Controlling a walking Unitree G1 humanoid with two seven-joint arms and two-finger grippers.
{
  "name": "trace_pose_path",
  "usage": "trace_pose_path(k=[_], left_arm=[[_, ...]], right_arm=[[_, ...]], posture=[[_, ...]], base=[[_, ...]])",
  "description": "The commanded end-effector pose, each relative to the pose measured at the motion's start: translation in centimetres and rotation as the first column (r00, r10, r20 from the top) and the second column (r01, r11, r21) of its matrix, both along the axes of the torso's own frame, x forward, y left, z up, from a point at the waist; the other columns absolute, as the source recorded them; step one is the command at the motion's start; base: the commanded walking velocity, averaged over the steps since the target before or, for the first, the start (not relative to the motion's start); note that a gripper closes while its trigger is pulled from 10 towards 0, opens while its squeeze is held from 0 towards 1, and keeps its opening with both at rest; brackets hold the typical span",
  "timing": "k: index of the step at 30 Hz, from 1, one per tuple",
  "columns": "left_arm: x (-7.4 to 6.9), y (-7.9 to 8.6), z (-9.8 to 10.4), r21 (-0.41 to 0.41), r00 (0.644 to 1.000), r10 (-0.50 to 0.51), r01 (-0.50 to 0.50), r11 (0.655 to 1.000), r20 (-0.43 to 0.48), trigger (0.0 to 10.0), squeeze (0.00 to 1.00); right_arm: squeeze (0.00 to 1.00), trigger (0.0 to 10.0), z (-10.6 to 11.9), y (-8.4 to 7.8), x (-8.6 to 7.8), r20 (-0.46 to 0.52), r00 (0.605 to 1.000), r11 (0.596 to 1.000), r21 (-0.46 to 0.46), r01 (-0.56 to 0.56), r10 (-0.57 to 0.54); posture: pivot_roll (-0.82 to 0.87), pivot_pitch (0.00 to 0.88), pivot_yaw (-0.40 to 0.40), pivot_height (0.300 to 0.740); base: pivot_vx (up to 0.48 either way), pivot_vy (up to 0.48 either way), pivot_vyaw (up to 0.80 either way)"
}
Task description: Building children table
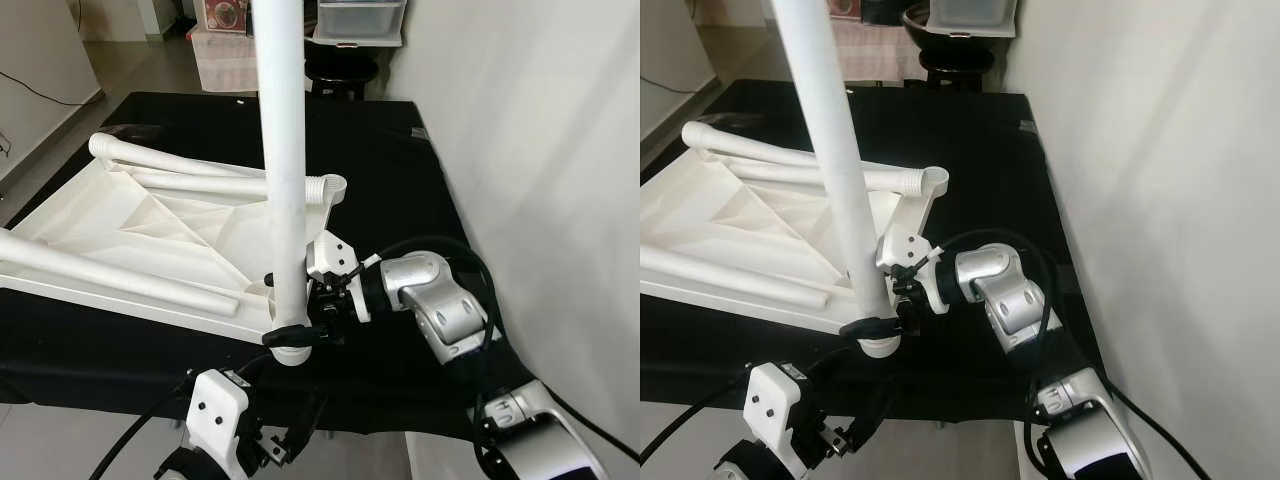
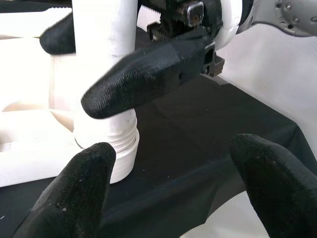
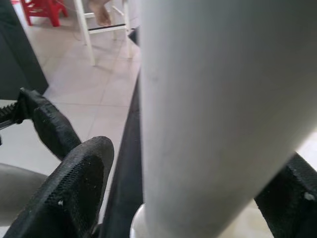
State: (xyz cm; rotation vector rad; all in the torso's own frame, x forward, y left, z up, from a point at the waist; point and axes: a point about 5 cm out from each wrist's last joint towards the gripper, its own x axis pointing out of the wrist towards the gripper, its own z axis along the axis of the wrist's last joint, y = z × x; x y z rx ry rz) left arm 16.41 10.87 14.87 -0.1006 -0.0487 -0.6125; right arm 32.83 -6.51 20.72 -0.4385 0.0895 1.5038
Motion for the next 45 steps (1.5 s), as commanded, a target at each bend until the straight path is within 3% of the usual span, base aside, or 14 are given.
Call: trace_pose_path(k=[1, 2, 3, 21, 23, 25, 27, 36, 38, 39, 40, 43, 44, 45], left_arm=[[-0.3, -0.2, 0.0, -0.004, 1.000, -0.005, 0.005, 1.000, -0.009, 10.0, 0.00], [-0.3, -0.2, 0.0, -0.005, 1.000, -0.006, 0.006, 1.000, -0.010, 10.0, 0.00], [-0.4, -0.2, 0.0, -0.005, 1.000, -0.008, 0.008, 1.000, -0.012, 10.0, 0.00], [-0.3, -0.2, 0.1, -0.012, 1.000, -0.018, 0.018, 1.000, -0.017, 10.0, 0.00], [-0.2, -0.2, 0.1, -0.012, 1.000, -0.019, 0.018, 1.000, -0.016, 10.0, 0.00], [-0.1, 0.1, 0.1, -0.010, 1.000, -0.014, 0.014, 1.000, -0.013, 10.0, 0.00], [0.0, 0.1, 0.2, -0.010, 1.000, -0.013, 0.012, 1.000, -0.011, 10.0, 0.00], [0.5, 0.1, -0.1, -0.009, 1.000, -0.016, 0.016, 1.000, -0.009, 10.0, 0.00], [0.6, 0.1, -0.1, -0.008, 1.000, -0.012, 0.012, 1.000, -0.007, 10.0, 0.00], [0.7, 0.1, -0.2, -0.008, 1.000, -0.009, 0.009, 1.000, -0.006, 10.0, 0.00], [0.8, 0.1, -0.2, -0.008, 1.000, -0.007, 0.007, 1.000, -0.006, 10.0, 0.00], [0.8, 0.1, -0.2, -0.007, 1.000, -0.007, 0.007, 1.000, -0.006, 10.0, 0.00], [0.8, 0.1, -0.2, -0.007, 1.000, -0.006, 0.006, 1.000, -0.005, 10.0, 0.00], [0.9, 0.1, -0.2, -0.008, 1.000, -0.006, 0.006, 1.000, -0.006, 10.0, 0.00]], right_arm=[[0.00, 10.0, 0.0, 0.2, 0.0, 0.007, 1.000, 1.000, -0.006, -0.019, 0.019], [0.00, 1.6, 0.0, 0.1, 0.3, -0.006, 1.000, 1.000, -0.006, -0.017, 0.017], [0.00, 0.0, 0.0, -0.1, 0.6, -0.029, 0.999, 1.000, 0.007, -0.026, 0.026], [0.00, 0.0, -1.7, -3.2, 0.4, -0.093, 0.932, 0.925, 0.121, 0.361, -0.351], [0.00, 0.0, -2.0, -3.3, -0.1, -0.104, 0.892, 0.880, 0.148, 0.451, -0.440], [0.00, 0.0, -2.8, -2.7, -1.5, -0.135, 0.605, 0.580, 0.182, 0.794, -0.785], [0.00, 0.0, -3.3, -1.8, -3.0, -0.162, 0.532, 0.504, 0.184, 0.844, -0.831], [0.00, 0.0, -2.9, -0.4, -1.1, -0.214, 0.551, 0.507, 0.230, 0.831, -0.807], [0.00, 5.0, -2.5, 0.0, -0.9, -0.216, 0.586, 0.539, 0.239, 0.808, -0.781], [0.00, 10.0, -2.2, 0.2, -0.7, -0.210, 0.614, 0.564, 0.253, 0.786, -0.761], [0.25, 10.0, -1.5, 0.5, -0.7, -0.207, 0.668, 0.614, 0.273, 0.741, -0.714], [0.25, 10.0, -1.2, 0.6, -0.6, -0.209, 0.694, 0.637, 0.283, 0.717, -0.689], [1.00, 10.0, -0.7, 0.8, -0.4, -0.209, 0.744, 0.681, 0.303, 0.666, -0.635], [1.00, 10.0, 0.1, 0.9, -0.5, -0.203, 0.774, 0.706, 0.321, 0.631, -0.599]], posture=[[0.04, 0.153, -0.053, 0.740], [0.05, 0.157, -0.051, 0.740], [0.05, 0.160, -0.047, 0.740], [-0.01, 0.163, -0.041, 0.740], [-0.01, 0.167, -0.046, 0.740], [-0.02, 0.166, -0.025, 0.740], [-0.02, 0.166, -0.022, 0.740], [-0.01, 0.132, -0.030, 0.740], [-0.01, 0.129, -0.029, 0.740], [0.00, 0.125, -0.029, 0.740], [0.00, 0.120, -0.030, 0.740], [0.00, 0.119, -0.030, 0.740], [0.00, 0.118, -0.032, 0.740], [0.00, 0.113, -0.032, 0.740]], base=[[0.000, 0.000, 0.00], [0.000, 0.000, 0.00], [0.000, 0.000, 0.00], [0.000, 0.000, 0.00], [0.000, 0.000, 0.00], [0.000, 0.000, 0.00], [0.000, 0.000, 0.00], [0.000, 0.000, 0.00], [0.000, 0.000, 0.00], [0.000, 0.000, 0.00], [0.000, 0.000, 0.00], [0.000, 0.000, 0.00], [0.000, 0.000, 0.00], [0.000, 0.000, 0.00]])
